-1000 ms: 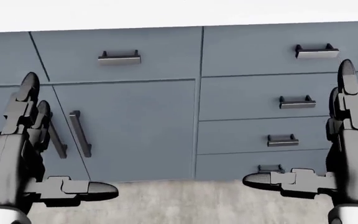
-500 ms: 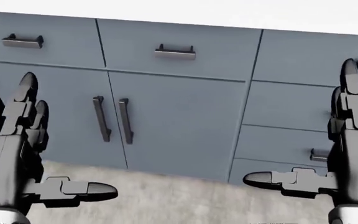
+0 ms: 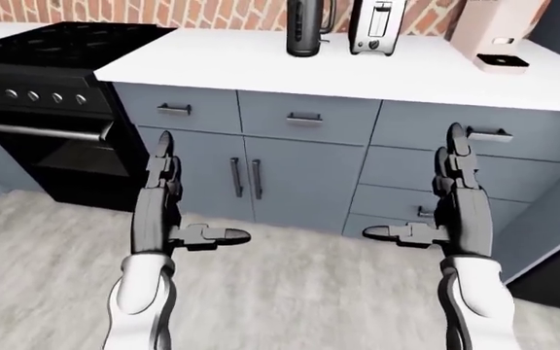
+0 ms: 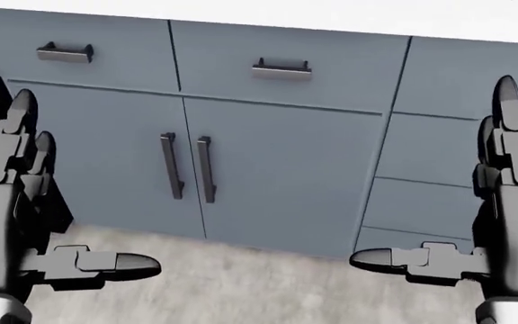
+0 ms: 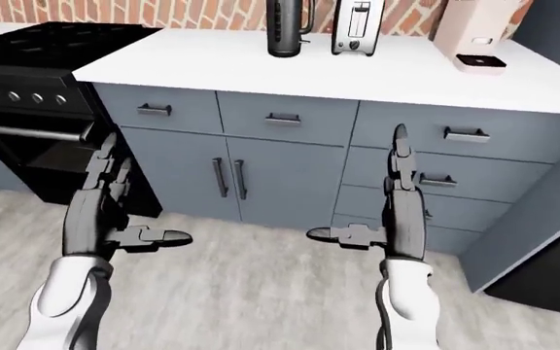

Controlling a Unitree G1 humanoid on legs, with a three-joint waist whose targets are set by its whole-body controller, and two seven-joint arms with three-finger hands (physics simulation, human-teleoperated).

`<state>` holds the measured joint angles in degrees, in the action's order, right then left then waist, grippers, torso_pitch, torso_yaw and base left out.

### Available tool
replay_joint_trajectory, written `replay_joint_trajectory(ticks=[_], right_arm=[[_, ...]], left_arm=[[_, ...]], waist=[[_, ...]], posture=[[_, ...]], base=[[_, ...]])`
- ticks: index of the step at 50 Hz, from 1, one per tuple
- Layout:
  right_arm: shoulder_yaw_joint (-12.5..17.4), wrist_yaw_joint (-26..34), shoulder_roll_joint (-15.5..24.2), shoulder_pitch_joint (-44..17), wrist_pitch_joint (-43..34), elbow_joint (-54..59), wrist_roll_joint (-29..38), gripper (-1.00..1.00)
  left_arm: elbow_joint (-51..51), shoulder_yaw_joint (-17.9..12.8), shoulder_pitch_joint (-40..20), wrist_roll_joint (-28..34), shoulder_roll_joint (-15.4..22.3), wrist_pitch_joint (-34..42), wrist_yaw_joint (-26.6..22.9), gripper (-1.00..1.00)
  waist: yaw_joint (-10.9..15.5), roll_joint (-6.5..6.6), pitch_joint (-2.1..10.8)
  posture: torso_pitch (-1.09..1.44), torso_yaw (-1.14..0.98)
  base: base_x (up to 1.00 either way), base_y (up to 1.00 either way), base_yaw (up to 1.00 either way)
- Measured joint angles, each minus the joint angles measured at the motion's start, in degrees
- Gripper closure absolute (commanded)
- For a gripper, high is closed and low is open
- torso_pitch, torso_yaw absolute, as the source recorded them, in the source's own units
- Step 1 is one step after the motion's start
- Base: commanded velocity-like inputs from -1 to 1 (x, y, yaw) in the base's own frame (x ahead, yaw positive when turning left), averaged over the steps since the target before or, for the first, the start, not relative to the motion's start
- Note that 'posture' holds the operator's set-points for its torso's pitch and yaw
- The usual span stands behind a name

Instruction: Press down the lever to turn on the electric kettle.

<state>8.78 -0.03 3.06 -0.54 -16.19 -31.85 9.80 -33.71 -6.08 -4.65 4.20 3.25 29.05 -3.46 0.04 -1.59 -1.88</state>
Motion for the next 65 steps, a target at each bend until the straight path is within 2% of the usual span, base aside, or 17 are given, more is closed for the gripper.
replay_joint_trajectory(ticks=[2,7,11,17,21,24,26,30,34,37,43,47,49,55,59,62,65], right_arm=[[0.88,-0.22,0.26,0.06,-0.12,-0.12,0.10,-1.00],[1.38,-0.59,0.32,0.08,-0.44,0.17,0.24,-1.00],[0.90,-0.47,0.36,-0.30,0.06,-0.76,0.23,-1.00],[-0.01,0.16,-0.14,0.34,-0.46,0.58,-0.04,-1.00],[0.44,-0.13,-0.01,-0.05,-0.23,-0.52,0.20,-1.00],[0.59,-0.17,0.18,-0.22,0.40,-0.90,0.19,-1.00],[1.29,-0.34,0.36,0.06,0.19,-0.52,0.34,-1.00],[1.48,-0.52,0.23,0.50,-0.74,0.00,0.48,-1.00],[1.20,-0.38,0.30,0.14,-0.37,-0.72,0.41,-1.00],[1.10,-0.33,0.18,-0.07,-0.16,-1.21,0.43,-1.00],[0.19,0.27,-0.10,0.29,-0.67,-0.21,0.23,-1.00],[0.45,0.06,-0.01,-0.05,-0.13,-1.14,0.37,-1.00],[0.39,0.05,-0.01,-0.09,0.21,-1.51,0.38,-1.00],[1.43,-0.30,0.14,0.75,-0.46,-0.63,0.58,-1.00],[1.15,-0.19,0.17,0.49,-0.18,-1.21,0.57,-1.00],[1.00,-0.06,0.01,0.27,0.00,-1.58,0.53,-1.00],[-0.02,0.42,-0.37,0.62,-0.28,-0.68,0.17,-1.00]], left_arm=[[-0.01,0.52,-0.24,-0.23,-0.21,0.02,-0.10,-1.00],[0.53,0.69,-0.28,-0.59,-0.11,0.06,-0.30,-1.00],[0.43,0.37,-0.02,-0.43,-0.07,-0.57,-0.06,-1.00],[1.59,-0.56,0.84,-0.04,0.14,-0.33,0.41,-1.00],[0.87,-0.23,0.61,-0.08,0.16,-1.09,0.30,-1.00],[0.37,-0.28,0.49,-0.30,-0.05,-1.51,0.27,-1.00],[0.93,0.49,0.89,-0.55,-0.46,-1.59,0.10,-1.00],[0.83,0.57,1.23,-0.74,-0.33,-0.71,-0.16,-1.00],[0.13,0.17,0.83,-0.55,-0.17,-1.55,-0.03,-1.00],[-0.18,0.16,0.73,-0.44,-0.02,-1.78,0.01,-1.00],[1.14,-0.77,1.28,-0.02,0.15,-0.87,0.34,-1.00],[0.22,-0.57,0.92,-0.08,0.22,-1.31,0.22,-1.00],[-0.04,-0.55,0.80,-0.10,0.24,-1.63,0.16,-1.00],[1.25,0.79,1.70,-0.39,-0.39,-1.64,-0.51,-1.00],[0.28,0.24,1.19,-0.16,-0.27,-1.60,-0.31,-1.00],[0.14,0.13,1.19,-0.13,-0.10,-2.48,-0.25,-1.00],[0.71,-0.76,1.44,0.14,0.10,-1.56,0.02,-1.00]], waist=[[-0.39,1.20,-0.18],[-0.14,1.60,-0.03],[0.01,4.82,-0.30],[0.73,3.76,-0.37],[0.67,1.19,-0.27],[0.63,-1.81,0.44],[0.02,-0.65,-0.01],[-0.08,0.06,-0.26],[-0.03,2.79,-0.62],[0.00,5.53,-0.06],[0.64,3.45,-0.08],[0.73,0.56,-0.13],[0.70,-1.77,0.36],[-0.30,-0.20,-0.04],[-0.12,2.74,-0.73],[-0.01,5.52,-0.12],[0.65,4.58,-0.42]], posture=[[0.00,0.00],[0.00,0.00],[0.00,0.00],[0.00,0.00],[0.00,0.00],[0.00,0.00],[0.00,0.00],[0.00,0.00],[0.00,0.00],[0.00,0.00],[0.00,0.00],[0.00,0.00],[0.00,0.00],[0.00,0.00],[0.00,0.00],[0.00,0.00],[0.00,0.00]], base=[[0.07,0.00,0.00],[0.07,0.00,0.00],[0.07,0.00,0.00],[0.07,0.00,0.00],[0.06,0.00,0.00],[0.06,0.00,0.00],[0.07,0.00,0.00],[0.06,0.00,0.00],[0.07,0.00,0.00],[0.07,0.00,0.00],[0.07,0.00,0.00],[0.07,0.00,0.00],[0.06,0.00,0.00],[0.07,0.00,0.00],[0.07,0.00,0.00],[0.06,0.00,0.00],[0.07,0.00,0.00]])
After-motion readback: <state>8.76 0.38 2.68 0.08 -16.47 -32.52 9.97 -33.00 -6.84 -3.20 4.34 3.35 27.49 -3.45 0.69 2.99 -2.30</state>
